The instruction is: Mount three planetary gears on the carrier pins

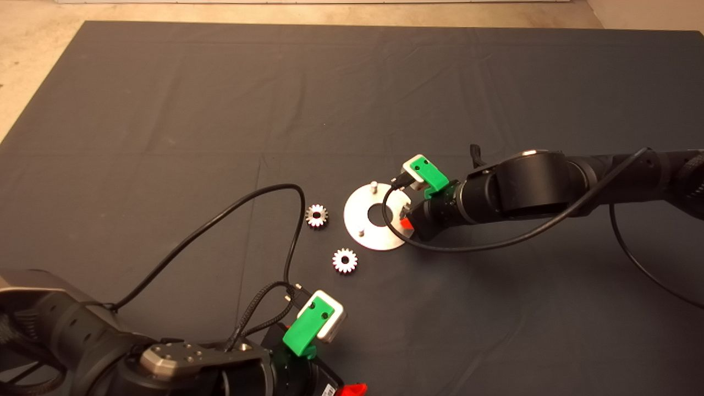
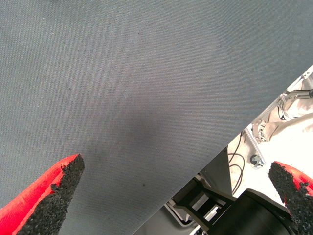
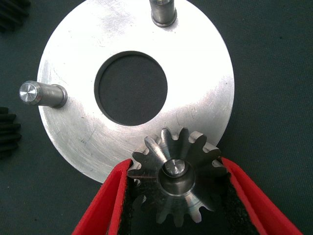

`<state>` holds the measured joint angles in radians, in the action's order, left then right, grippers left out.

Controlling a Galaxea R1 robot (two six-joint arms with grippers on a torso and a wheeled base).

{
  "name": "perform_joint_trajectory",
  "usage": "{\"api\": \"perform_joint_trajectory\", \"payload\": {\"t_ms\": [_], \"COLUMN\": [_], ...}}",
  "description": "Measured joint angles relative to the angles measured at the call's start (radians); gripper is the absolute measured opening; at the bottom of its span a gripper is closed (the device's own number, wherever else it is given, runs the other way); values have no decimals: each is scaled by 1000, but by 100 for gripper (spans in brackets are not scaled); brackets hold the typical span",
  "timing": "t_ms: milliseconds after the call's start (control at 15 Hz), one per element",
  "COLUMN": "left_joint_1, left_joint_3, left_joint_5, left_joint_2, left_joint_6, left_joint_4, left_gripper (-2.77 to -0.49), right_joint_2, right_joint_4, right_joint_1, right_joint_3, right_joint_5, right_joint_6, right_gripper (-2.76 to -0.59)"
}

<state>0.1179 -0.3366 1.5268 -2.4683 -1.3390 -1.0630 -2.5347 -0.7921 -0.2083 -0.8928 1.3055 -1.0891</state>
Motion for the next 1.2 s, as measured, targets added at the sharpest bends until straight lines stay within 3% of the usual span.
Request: {"api": "perform_joint_trajectory", "payload": {"t_ms": [400, 733, 1200], "left_joint_1": [0, -3, -14], "left_joint_3": [0, 0, 0], "left_joint_5": [0, 0, 0], "left_joint_2": [0, 0, 0], "left_joint_6": [0, 0, -8], "left_joint_4": [0, -1, -3], "left_gripper": [-51, -51, -51], "right_joint_2": [0, 0, 2], "right_joint_4": [0, 0, 0], "right_joint_1": [0, 0, -1], "right_joint_3": [1, 6, 13], "right_joint_5": [2, 3, 9], "right_joint_6": [0, 0, 0], "right_gripper": [-225, -204, -204]}}
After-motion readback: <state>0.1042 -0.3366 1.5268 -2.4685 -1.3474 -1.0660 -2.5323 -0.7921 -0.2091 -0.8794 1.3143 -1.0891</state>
